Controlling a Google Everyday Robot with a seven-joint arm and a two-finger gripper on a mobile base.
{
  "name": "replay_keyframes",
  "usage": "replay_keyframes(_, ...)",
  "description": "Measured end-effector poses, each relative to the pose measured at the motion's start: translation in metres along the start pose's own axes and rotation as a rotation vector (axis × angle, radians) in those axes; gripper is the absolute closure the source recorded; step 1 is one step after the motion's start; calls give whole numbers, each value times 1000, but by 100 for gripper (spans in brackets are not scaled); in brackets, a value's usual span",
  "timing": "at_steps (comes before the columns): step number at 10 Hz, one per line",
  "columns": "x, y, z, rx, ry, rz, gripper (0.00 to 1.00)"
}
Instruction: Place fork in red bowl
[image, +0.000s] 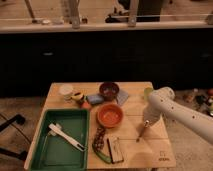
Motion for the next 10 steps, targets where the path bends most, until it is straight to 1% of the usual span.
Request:
replay_keyframes(1, 2, 1, -1, 3, 2, 13, 100)
replay_keyframes(4, 3, 4, -5, 5, 8, 15, 100)
replay_keyframes(10, -10, -4, -23, 38, 44, -22, 100)
